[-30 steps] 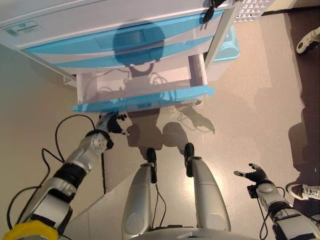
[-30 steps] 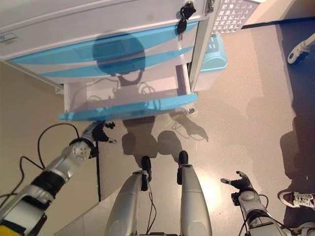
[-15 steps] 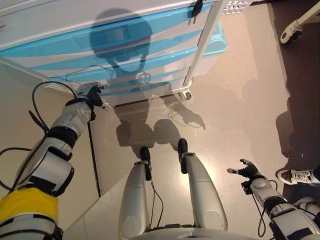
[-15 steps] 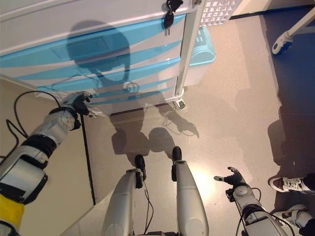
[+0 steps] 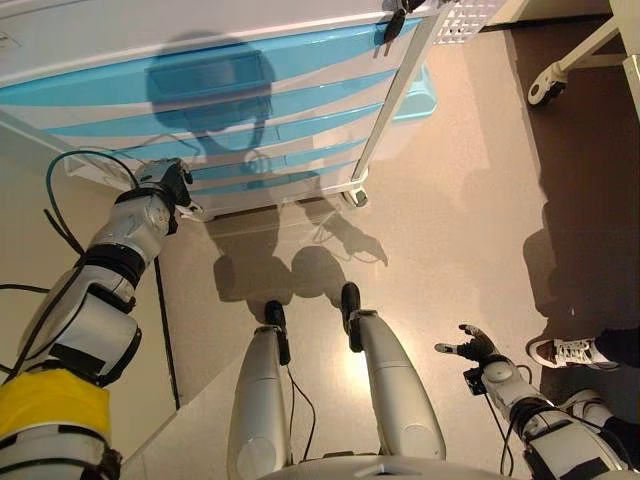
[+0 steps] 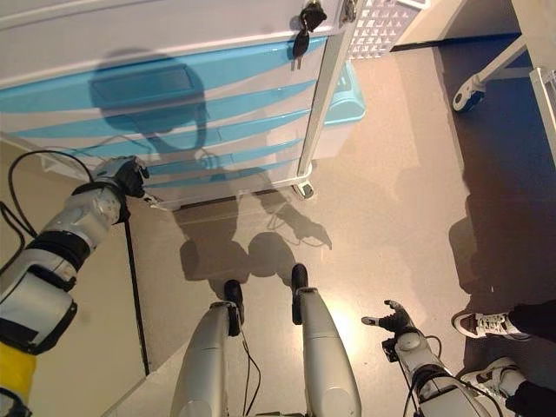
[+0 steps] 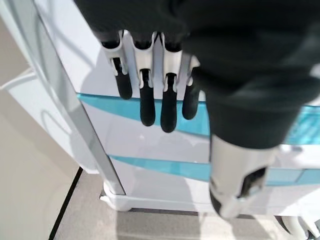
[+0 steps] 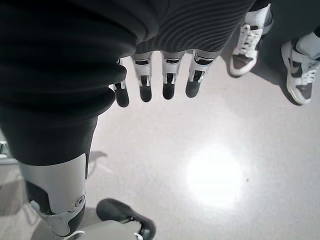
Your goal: Open the drawer and pick up the medicine
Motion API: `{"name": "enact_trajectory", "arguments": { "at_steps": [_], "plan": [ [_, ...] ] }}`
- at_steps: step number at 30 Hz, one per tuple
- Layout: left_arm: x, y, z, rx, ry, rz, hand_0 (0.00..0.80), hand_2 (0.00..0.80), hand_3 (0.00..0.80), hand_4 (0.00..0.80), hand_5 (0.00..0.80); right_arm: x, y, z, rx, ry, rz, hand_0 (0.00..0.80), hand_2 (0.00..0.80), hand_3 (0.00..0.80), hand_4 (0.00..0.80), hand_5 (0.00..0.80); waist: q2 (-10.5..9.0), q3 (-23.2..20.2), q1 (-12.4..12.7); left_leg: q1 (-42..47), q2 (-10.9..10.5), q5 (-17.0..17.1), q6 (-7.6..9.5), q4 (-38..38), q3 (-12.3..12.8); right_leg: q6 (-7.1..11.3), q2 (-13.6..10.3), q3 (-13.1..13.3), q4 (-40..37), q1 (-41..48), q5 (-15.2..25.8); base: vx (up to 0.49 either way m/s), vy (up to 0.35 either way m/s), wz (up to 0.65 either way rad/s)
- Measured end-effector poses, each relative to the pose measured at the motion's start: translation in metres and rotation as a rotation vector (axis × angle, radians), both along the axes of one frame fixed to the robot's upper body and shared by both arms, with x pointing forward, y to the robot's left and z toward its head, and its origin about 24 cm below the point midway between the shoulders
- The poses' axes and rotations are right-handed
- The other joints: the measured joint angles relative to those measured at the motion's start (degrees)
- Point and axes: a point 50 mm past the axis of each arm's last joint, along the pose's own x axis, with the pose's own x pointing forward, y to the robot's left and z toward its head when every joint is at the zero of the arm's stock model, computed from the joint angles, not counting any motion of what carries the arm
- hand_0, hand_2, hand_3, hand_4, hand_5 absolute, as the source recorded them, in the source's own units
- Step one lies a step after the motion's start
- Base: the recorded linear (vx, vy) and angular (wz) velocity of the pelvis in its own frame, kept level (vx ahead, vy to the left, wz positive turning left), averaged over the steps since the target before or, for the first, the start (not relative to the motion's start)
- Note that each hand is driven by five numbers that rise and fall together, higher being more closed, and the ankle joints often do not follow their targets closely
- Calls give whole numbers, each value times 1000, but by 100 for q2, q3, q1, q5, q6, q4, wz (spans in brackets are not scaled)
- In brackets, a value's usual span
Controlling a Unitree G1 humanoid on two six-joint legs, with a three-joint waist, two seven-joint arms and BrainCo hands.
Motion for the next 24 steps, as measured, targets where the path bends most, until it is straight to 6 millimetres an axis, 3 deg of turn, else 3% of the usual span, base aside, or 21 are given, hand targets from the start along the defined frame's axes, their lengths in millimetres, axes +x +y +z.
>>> {"name": "enact_trajectory", "arguments": {
  "at_steps": [8, 13, 16, 21, 22, 24],
  "plan": [
    [-8, 2, -11, -98, -58, 9, 0, 0, 0, 0, 0, 0, 4, -1, 9, 0, 3, 0, 0, 0, 0, 0, 1, -2, 2, 125, -8, 12, 6, -88, 45, -1, -33, 9, -140, 135, 74, -11, -5, -2],
    [-43, 6, -77, -507, -62, 104, 0, 0, 0, 0, 0, -6, 9, -7, 25, 19, 2, 0, 0, 0, 0, 0, 23, -26, 95, 898, -101, 194, 30, -779, 84, 0, -141, -37, -616, 823, 167, 4, -21, 2],
    [-68, 1, -120, -652, -5, 169, 0, 0, 0, 0, 0, -12, 8, -10, 33, 32, -13, 0, 0, 0, 0, 0, 68, -115, 201, 1237, -177, 405, 26, -1224, -3, 8, -222, -163, -879, 1161, 213, 54, -40, 21],
    [-113, -9, -184, -779, 116, 304, 0, 0, 0, 0, 0, -27, 2, -16, 50, 61, -60, 0, 0, 0, 0, 0, 232, -271, 319, 2126, -259, 759, 16, -2185, -187, 30, -273, -363, -1569, 2044, 322, 121, -33, 28],
    [-133, -12, -206, -809, 177, 356, 0, 0, 0, 0, 0, -34, -1, -20, 52, 83, -73, 0, 0, 0, 0, 0, 298, -385, 311, 2506, -268, 913, 9, -2583, -228, 35, -266, -445, -1890, 2414, 395, 83, -8, 22],
    [-163, -13, -230, -826, 256, 415, 0, 0, 0, 0, 0, -47, -3, -25, 43, 124, -81, 0, 0, 0, 0, 0, 366, -724, 341, 2802, -254, 999, 4, -2919, -236, 38, -231, -495, -2171, 2682, 422, 117, -22, 11]
  ]
}}
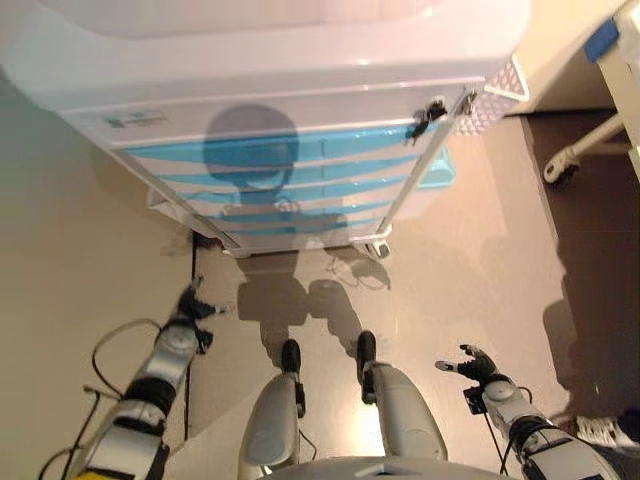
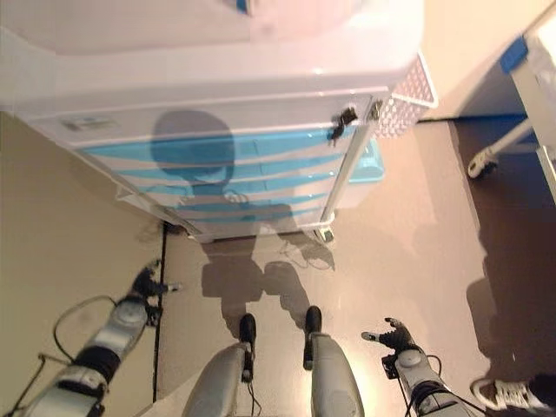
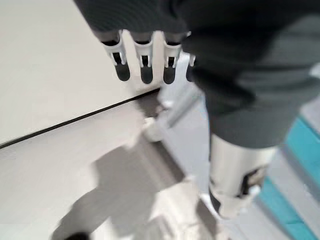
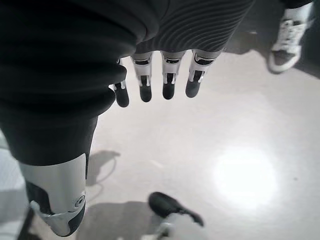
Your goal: Open the drawer and pick up the medicine
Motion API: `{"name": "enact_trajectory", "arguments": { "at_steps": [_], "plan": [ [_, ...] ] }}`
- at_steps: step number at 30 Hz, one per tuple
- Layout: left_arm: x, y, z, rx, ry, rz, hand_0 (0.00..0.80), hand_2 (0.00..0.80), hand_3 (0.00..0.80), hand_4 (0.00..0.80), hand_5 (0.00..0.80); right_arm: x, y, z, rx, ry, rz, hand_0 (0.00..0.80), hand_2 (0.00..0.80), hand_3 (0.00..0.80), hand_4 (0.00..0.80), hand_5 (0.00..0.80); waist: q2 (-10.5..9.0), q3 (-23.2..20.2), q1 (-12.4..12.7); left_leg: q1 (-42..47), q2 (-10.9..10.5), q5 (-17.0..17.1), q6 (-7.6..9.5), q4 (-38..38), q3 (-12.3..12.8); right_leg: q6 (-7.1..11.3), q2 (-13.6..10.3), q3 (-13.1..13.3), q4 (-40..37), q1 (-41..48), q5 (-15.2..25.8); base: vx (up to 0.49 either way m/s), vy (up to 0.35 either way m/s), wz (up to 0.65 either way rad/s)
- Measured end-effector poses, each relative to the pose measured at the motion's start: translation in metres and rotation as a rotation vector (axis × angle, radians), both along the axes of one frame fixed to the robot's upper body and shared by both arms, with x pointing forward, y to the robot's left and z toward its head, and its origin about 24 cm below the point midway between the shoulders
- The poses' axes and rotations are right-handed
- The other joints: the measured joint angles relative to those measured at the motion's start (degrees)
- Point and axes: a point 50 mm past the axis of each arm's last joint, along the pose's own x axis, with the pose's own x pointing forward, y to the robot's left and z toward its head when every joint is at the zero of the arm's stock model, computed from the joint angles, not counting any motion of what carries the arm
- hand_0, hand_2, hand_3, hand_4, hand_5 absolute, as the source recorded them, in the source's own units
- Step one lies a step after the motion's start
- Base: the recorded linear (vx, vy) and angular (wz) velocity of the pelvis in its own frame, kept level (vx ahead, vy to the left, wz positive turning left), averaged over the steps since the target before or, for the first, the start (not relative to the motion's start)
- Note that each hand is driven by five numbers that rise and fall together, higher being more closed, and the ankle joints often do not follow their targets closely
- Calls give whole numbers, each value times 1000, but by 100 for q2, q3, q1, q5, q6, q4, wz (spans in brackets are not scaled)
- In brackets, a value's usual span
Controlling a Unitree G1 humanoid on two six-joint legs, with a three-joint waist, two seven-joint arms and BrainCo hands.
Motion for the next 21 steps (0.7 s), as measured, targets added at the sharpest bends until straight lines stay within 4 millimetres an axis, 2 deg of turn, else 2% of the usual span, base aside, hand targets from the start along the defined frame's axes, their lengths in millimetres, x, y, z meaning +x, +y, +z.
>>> {"name": "enact_trajectory", "arguments": {
  "at_steps": [4, 5, 6, 7, 9, 12, 17, 21],
  "plan": [
    [-29, 3, -20, -95, 75, 87, 0, 0, 0, 0, 0, -18, -3, -7, -9, 54, 0, 0, 0, 0, 0, 0, 89, -369, 41, 448, 82, 108, -8, -407, -3, 17, 78, -54, -519, 525, 162, 112, -16, 0],
    [-29, 3, -21, -118, 68, 106, 0, 0, 0, 0, 0, -21, -3, -8, -9, 67, 2, 0, 0, 0, 0, 0, 91, -407, 73, 548, 79, 129, -9, -492, 9, 27, 99, -68, -656, 641, 212, 91, -22, -5],
    [-35, 1, -26, -156, 90, 128, 0, 0, 0, 0, 0, -32, -5, -12, -8, 109, 2, 0, 0, 0, 0, 0, 93, -562, 89, 668, 94, 139, -11, -580, 24, 47, 110, -66, -870, 814, 275, 95, -17, -3],
    [-45, 1, -33, -177, 120, 149, 0, 0, 0, 0, 0, -37, -5, -14, -11, 129, 5, 0, 0, 0, 0, 0, 88, -658, 99, 704, 101, 139, -11, -616, 12, 53, 109, -87, -971, 898, 302, 133, -16, 1],
    [-66, -7, -49, -223, 205, 170, 0, 0, 0, 0, 0, -60, -8, -21, -10, 214, -6, 0, 0, 0, 0, 0, 60, -952, 90, 1067, 102, 172, -17, -881, 14, 76, 149, -129, -1499, 1378, 450, 88, -2, 7],
    [-86, -7, -58, -240, 275, 193, 0, 0, 0, 0, 0, -75, -7, -26, 3, 257, -25, 0, 0, 0, 0, 0, -18, -1188, 101, 1123, 107, 180, -29, -945, -9, 63, 173, -161, -1730, 1539, 534, 35, -11, 6],
    [-124, -20, -77, -281, 396, 246, 0, 0, 0, 0, 0, -80, 7, -32, 54, 269, -44, 0, 0, 0, 0, 0, -11, -1272, 114, 1336, 119, 178, -46, -1022, -128, 56, 181, -281, -1731, 1815, 483, 28, -1, 12],
    [-146, -27, -84, -296, 467, 259, 0, 0, 0, 0, 0, -81, 14, -34, 80, 281, -28, 0, 0, 0, 0, 0, 42, -1354, 130, 1381, 125, 170, -36, -1024, -159, 50, 182, -312, -1731, 1882, 477, 7, 4, 6]
  ]
}}
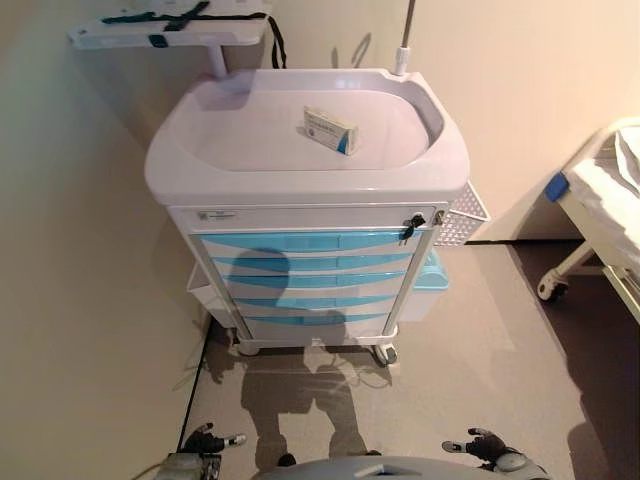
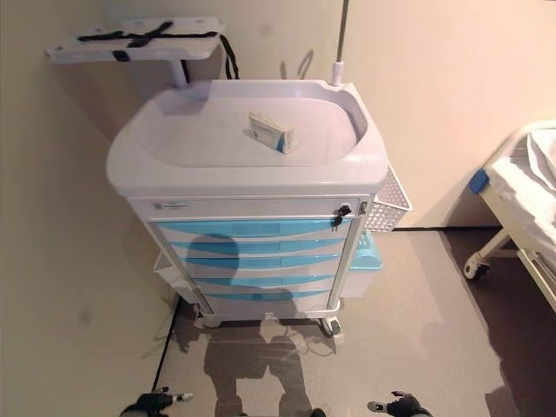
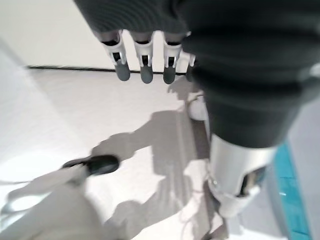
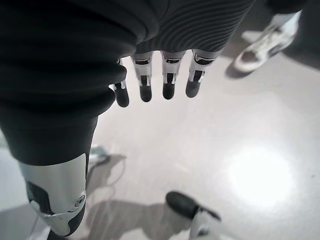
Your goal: Open the drawer and pick up the medicine
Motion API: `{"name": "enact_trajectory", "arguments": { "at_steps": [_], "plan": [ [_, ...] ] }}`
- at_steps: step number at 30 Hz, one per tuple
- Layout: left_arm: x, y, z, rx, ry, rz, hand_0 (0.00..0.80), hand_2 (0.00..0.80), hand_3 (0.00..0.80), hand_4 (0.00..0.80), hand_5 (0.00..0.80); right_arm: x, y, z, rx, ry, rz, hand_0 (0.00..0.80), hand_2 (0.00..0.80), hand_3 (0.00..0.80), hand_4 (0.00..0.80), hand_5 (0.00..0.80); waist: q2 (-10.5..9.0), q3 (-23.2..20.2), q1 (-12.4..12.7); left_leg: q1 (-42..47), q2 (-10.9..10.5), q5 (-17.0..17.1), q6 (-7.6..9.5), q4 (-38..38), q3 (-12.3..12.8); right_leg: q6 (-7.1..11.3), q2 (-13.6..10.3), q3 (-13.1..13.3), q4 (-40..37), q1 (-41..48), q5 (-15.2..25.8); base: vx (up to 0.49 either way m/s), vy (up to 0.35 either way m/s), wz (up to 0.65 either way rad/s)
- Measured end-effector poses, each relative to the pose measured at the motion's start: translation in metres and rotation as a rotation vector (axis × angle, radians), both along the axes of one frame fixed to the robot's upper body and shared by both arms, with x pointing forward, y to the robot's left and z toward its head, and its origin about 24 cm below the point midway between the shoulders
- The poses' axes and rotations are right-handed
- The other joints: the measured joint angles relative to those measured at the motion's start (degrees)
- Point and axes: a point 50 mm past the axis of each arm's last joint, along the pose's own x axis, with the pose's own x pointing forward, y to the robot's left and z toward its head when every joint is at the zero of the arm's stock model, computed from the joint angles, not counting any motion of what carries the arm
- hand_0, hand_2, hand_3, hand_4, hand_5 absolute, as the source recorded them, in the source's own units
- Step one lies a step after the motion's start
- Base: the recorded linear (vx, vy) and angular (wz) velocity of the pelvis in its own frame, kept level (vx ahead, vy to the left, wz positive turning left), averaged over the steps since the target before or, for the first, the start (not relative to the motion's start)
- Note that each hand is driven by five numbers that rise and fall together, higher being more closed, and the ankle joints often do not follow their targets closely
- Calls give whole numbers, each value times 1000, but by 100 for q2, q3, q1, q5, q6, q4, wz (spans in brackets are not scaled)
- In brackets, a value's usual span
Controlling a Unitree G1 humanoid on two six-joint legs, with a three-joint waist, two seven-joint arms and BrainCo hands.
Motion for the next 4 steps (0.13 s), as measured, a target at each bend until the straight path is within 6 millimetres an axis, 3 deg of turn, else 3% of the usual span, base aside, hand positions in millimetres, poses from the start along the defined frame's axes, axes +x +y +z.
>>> {"name": "enact_trajectory", "arguments": {
  "at_steps": [4],
  "plan": [
    [-17, -7, -5, -20, 52, 4, 0, 0, 0, 0, 0, -2, 10, -3, 29, 18, 44, 0, 0, 0, 0, 0, 25, -130, 12, 4, 12, 18, -25, 2, -47, -9, 7, -25, 0, 27, -5, 1, -5, 5]
  ]
}}
